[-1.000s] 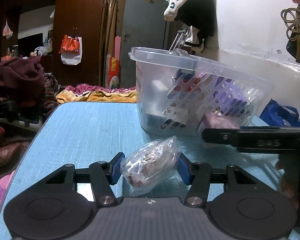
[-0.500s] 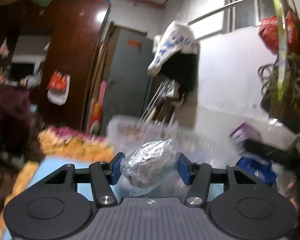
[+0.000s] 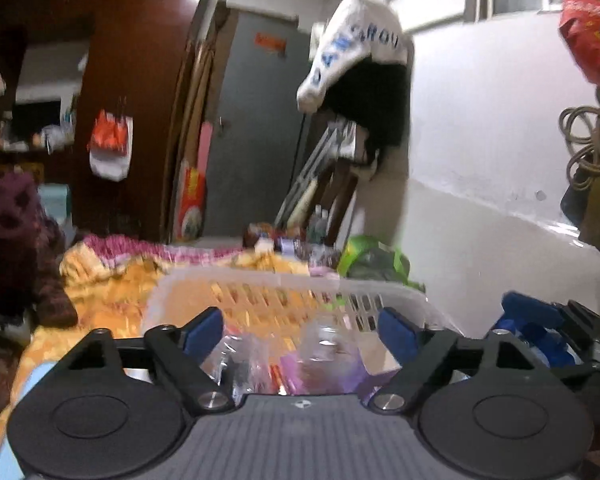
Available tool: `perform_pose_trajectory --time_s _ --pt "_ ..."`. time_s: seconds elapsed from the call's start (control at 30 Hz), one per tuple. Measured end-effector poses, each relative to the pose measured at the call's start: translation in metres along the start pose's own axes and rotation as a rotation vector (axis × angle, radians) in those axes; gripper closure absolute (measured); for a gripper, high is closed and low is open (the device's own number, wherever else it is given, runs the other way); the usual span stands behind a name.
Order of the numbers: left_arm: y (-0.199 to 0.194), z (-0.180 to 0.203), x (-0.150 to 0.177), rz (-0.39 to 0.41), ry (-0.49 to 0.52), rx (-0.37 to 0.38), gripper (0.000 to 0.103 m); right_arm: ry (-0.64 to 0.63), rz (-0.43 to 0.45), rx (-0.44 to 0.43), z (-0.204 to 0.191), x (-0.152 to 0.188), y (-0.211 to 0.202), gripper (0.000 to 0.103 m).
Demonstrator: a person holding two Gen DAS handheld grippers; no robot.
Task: Organize objects
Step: 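Carry both packs over the basket and open both grippers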
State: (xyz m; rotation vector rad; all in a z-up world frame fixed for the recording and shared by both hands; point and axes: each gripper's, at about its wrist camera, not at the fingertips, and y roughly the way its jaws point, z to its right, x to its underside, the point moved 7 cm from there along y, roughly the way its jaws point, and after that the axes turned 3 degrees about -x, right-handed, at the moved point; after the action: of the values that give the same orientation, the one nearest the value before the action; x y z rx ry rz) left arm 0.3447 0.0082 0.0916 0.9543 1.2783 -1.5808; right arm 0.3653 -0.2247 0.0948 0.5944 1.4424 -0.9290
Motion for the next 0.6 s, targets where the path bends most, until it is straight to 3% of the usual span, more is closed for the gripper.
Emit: perform_pose_trajectory --time_s 0.03,0.1,0.17,0.27,0.37,0.6 --pt "-0.008 -0.002 0.001 0.027 -0.002 -0.006 0.003 0.0 0.002 -0.002 0.0 0.001 -0.006 0.0" --pt "-0.026 -0.006 0.002 0.082 0.002 -0.022 0.0 -0.002 0.008 -0.014 -0.004 0.005 -0.025 0.0" --pt "-0.036 -0.005 0.005 0.085 0.014 -0.009 0.0 -0.008 0.027 -0.005 -0.007 0.007 -0.042 0.0" --pt "-0.046 0.0 0.014 0.054 0.055 0.018 0.0 0.0 0.0 0.137 -0.005 0.017 -0.05 0.0" --pt "-0.053 0.003 0.024 0.036 0.12 -0.023 0.0 -0.015 -0.029 0.272 -0.005 0.033 -0.064 0.0" --pt "-0.079 0.017 0.035 0.044 0.198 -0.06 0.0 -0.005 -0.031 0.202 -0.019 0.048 -0.087 0.0"
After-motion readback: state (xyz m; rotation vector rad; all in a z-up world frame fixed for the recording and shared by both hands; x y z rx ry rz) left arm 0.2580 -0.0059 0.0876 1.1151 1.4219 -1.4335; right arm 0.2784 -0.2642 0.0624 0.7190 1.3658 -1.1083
